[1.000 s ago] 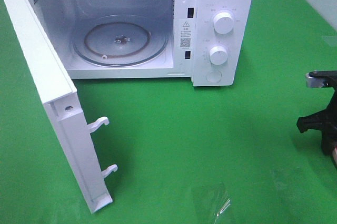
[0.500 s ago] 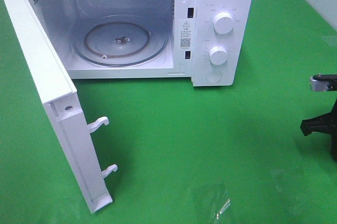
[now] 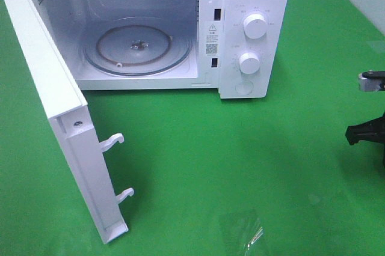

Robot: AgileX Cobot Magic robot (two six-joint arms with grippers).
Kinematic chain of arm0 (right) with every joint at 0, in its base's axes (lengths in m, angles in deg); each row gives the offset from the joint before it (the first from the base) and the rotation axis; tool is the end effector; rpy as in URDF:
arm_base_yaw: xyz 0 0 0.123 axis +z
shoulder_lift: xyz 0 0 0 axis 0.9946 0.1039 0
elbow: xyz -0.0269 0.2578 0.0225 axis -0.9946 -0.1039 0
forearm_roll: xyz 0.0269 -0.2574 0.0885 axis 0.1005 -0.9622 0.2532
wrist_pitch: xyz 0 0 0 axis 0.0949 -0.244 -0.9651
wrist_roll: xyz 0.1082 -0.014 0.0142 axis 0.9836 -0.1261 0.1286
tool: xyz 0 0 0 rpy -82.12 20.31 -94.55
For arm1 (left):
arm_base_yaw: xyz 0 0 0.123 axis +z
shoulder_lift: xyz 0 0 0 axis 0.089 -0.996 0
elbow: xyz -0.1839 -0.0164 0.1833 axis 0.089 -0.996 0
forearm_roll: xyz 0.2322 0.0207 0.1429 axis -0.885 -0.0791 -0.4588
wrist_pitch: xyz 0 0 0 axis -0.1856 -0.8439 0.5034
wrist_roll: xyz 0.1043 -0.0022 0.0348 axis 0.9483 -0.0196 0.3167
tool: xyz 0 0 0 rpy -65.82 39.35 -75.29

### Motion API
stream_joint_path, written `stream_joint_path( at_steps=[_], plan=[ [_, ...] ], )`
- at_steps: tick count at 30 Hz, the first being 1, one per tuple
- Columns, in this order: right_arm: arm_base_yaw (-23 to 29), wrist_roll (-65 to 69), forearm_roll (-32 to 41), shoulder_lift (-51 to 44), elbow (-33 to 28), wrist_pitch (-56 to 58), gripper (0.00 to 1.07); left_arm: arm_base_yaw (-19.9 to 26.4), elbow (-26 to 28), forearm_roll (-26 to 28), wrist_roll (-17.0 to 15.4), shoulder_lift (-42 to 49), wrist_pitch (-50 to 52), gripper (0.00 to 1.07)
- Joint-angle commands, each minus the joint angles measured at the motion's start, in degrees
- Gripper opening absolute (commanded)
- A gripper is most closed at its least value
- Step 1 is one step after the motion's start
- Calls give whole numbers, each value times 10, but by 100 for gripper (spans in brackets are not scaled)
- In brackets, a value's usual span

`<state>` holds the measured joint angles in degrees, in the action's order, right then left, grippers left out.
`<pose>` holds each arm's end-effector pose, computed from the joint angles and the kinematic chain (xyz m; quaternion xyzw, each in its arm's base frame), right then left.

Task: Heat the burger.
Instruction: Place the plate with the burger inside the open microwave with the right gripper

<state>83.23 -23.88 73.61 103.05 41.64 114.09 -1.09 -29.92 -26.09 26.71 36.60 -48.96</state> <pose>0.2915 -0.0189 0.0770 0.0113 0.9966 -0.0676 0.0448 0.0569 -0.0100 0.2825 0.0515 0.8420 -0.0046 0.5369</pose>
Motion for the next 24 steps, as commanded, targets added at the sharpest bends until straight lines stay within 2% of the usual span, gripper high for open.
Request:
stream_joint_path(
  at_steps=[1,6,9,16,20,24],
  plan=[
    [26,40,-42,-19,-3,10,0,2,-2,1,1,3,-1,98],
    [64,82,-93,-43,-3,33,0,2,-2,1,1,3,-1,98],
    [70,87,-100,-44,-3,37,0,2,-2,1,1,3,-1,98],
    [122,125,-144,-62,-6,70,0,2,-2,1,1,3,-1,98],
    [138,135,-155,-80,-20,70,0,2,-2,1,1,3,-1,98],
    [170,146,-156,-116,-67,70,0,2,-2,1,1,3,-1,98]
  ],
)
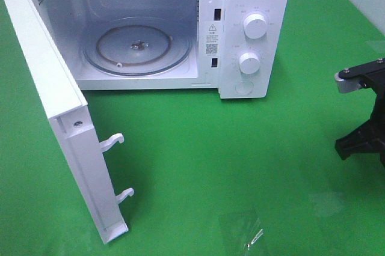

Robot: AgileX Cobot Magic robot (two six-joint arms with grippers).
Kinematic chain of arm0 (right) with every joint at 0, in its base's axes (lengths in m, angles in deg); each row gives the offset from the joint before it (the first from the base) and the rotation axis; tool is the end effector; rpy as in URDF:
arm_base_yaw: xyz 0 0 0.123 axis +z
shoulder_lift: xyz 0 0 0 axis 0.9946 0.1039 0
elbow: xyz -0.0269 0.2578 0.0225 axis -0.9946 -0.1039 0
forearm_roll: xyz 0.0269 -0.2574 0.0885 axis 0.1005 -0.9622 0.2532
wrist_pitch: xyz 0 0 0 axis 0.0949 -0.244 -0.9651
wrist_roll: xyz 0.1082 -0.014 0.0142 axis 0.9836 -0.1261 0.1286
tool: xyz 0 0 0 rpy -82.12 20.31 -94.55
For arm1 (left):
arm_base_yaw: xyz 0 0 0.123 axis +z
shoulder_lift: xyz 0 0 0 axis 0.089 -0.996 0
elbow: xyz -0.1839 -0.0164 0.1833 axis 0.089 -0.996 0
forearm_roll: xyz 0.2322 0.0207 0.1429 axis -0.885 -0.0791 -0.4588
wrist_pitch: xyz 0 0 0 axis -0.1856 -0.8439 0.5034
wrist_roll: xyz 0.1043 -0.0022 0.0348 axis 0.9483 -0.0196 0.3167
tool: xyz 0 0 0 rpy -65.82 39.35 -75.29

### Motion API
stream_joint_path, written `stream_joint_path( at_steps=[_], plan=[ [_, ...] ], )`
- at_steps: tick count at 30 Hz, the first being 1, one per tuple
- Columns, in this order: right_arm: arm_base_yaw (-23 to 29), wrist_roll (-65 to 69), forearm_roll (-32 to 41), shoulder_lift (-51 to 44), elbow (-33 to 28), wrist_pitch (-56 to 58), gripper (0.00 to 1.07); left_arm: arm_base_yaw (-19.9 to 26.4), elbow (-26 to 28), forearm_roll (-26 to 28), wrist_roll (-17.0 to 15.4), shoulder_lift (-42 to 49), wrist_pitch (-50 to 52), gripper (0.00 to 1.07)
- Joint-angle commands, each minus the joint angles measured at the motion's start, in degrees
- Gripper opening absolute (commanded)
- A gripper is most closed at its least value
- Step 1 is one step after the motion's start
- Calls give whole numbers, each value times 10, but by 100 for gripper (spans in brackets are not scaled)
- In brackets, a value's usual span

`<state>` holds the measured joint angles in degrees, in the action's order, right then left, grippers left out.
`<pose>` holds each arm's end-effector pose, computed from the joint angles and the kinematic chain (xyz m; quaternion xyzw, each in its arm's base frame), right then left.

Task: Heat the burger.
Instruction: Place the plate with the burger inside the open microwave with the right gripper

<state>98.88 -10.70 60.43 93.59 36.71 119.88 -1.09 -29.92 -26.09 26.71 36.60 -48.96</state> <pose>0.2651 0.0358 0.1077 -0.0831 0.9832 -0.1421 0.0782 0.0569 -0.0100 0.2825 0.0515 0.8420 -0.0046 0.5369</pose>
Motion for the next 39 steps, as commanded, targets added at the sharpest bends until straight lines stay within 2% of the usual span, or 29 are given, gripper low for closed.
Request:
stream_joint_path(
  at_steps=[1,9,14,16,19,29,39],
  plan=[
    [13,14,-24,-21,-18,13,0,2,-2,1,1,3,-1,98],
    [71,27,-35,-61,-61,27,0,2,-2,1,1,3,-1,98],
    [104,39,-47,-77,-61,41,0,2,-2,1,1,3,-1,98],
    [138,43,-49,-87,-61,57,0,2,-2,1,1,3,-1,98],
    [146,44,-49,-89,-61,63,0,2,-2,1,1,3,-1,98],
    [232,47,-52,-116,-61,87,0,2,-2,1,1,3,-1,98],
    [293,47,-62,-132,-64,94,0,2,-2,1,1,3,-1,98]
  ],
)
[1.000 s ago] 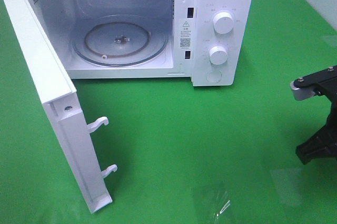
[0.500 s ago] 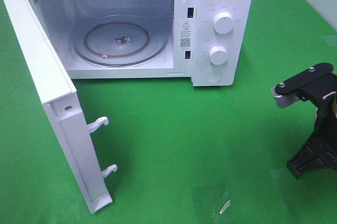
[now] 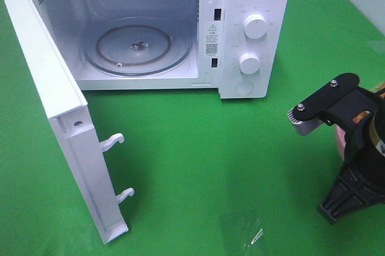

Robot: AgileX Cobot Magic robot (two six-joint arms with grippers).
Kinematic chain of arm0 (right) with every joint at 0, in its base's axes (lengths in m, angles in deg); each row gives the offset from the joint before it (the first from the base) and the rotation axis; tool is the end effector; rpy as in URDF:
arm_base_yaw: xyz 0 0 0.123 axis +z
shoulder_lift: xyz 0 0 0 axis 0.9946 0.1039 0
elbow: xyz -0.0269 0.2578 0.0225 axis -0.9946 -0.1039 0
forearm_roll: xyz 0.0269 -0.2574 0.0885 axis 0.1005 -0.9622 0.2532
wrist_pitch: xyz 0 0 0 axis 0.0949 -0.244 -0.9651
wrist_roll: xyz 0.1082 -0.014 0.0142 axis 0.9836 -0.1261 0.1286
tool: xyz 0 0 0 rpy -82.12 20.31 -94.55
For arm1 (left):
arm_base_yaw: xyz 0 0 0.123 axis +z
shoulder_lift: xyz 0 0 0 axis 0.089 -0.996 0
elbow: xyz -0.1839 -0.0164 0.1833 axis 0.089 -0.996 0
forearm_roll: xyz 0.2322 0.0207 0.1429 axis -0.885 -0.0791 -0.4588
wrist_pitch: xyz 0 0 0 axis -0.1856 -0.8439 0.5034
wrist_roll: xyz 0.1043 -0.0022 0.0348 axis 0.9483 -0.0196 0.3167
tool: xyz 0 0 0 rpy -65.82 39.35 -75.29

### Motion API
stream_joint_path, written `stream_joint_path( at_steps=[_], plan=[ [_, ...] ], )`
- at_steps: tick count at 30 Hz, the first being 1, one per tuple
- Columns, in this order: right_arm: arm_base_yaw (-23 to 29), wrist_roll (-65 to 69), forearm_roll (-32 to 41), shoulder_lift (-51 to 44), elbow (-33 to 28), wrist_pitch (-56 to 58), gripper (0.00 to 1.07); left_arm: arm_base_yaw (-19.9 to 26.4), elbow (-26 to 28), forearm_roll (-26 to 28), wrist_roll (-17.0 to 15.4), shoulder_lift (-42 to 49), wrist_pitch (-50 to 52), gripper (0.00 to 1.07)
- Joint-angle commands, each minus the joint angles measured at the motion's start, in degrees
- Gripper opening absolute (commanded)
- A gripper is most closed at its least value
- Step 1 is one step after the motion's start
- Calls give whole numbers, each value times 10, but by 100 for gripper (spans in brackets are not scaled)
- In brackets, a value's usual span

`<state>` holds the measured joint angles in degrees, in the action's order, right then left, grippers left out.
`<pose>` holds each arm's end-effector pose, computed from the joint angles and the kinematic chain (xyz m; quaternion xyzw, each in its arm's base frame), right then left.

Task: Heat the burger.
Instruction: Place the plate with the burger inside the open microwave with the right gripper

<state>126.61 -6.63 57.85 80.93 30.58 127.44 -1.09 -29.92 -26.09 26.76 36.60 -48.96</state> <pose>0.1933 0.1219 0.1381 -0.2747 0.9414 -0.1491 0.1270 0.0569 -0.0100 0.2825 0.0519 0.8420 -0.0043 0.5369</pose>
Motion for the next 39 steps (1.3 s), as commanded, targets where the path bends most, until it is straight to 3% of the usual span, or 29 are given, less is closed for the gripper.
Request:
stream_joint_path(
  at_steps=[1,21,39],
  plan=[
    [30,6,-39,-6,-7,18,0,2,-2,1,1,3,-1,98],
    [149,3,-80,-8,-17,24,1,2,-2,1,1,3,-1,98],
    [189,-131,-103,-8,-17,-32,2,2,-2,1,1,3,-1,98]
  ],
)
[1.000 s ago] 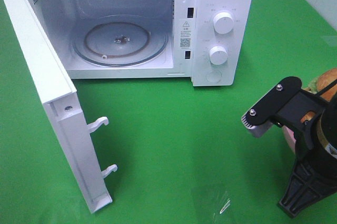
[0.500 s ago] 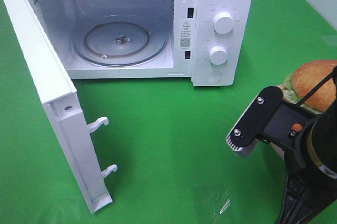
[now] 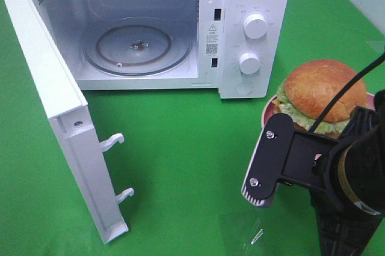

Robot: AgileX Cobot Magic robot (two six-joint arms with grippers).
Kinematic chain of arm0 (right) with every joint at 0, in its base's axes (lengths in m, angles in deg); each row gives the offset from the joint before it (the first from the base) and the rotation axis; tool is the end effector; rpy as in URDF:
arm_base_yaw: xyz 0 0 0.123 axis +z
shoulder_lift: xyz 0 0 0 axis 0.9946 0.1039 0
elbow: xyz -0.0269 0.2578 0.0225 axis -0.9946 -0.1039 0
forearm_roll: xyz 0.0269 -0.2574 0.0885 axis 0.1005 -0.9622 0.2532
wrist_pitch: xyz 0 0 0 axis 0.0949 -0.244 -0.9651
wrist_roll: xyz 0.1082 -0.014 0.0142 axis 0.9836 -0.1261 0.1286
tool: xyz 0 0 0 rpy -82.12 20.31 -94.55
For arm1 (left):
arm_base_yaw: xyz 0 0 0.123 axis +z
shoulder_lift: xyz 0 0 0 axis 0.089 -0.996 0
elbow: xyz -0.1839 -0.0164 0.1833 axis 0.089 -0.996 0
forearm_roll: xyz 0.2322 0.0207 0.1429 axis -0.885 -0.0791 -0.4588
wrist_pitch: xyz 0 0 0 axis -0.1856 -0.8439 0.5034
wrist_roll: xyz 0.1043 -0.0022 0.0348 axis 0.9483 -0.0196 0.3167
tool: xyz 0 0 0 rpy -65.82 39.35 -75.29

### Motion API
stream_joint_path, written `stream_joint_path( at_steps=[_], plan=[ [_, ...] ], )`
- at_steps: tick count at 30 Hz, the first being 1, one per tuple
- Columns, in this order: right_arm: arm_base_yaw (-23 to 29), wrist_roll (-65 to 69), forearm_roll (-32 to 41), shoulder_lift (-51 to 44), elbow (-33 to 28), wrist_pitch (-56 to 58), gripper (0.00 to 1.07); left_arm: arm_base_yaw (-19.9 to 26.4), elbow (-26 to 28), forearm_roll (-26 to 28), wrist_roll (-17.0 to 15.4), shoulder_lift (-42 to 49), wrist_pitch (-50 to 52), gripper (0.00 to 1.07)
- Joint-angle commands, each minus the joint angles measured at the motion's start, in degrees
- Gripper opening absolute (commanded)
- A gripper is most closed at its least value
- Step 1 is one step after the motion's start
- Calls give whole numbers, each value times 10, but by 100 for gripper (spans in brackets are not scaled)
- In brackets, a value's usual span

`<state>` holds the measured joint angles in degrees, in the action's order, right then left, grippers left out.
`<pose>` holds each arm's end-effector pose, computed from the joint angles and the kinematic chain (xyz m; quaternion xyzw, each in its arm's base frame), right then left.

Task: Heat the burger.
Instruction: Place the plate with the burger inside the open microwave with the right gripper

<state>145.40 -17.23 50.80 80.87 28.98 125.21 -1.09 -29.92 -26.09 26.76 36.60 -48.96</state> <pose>0.1506 0.1744 0.1359 -0.5381 0.8087 -0.1684 0.1675 0.0569 -0.0100 0.2825 0.0519 0.8420 -0.0043 0.5369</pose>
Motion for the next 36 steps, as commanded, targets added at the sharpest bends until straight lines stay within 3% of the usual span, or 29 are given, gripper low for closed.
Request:
stream_joint_path(
  at_steps=[1,13,33,36],
  plan=[
    [1,-25,-33,-7,-1,-10,2,2,-2,1,1,3,-1,98],
    [1,-74,-108,-7,-1,-75,2,2,-2,1,1,3,-1,98],
    [-1,-311,-105,-7,-1,-179,2,2,-2,1,1,3,-1,98],
    [-21,-343,-94,-7,-1,-199,2,2,-2,1,1,3,-1,98]
  ],
)
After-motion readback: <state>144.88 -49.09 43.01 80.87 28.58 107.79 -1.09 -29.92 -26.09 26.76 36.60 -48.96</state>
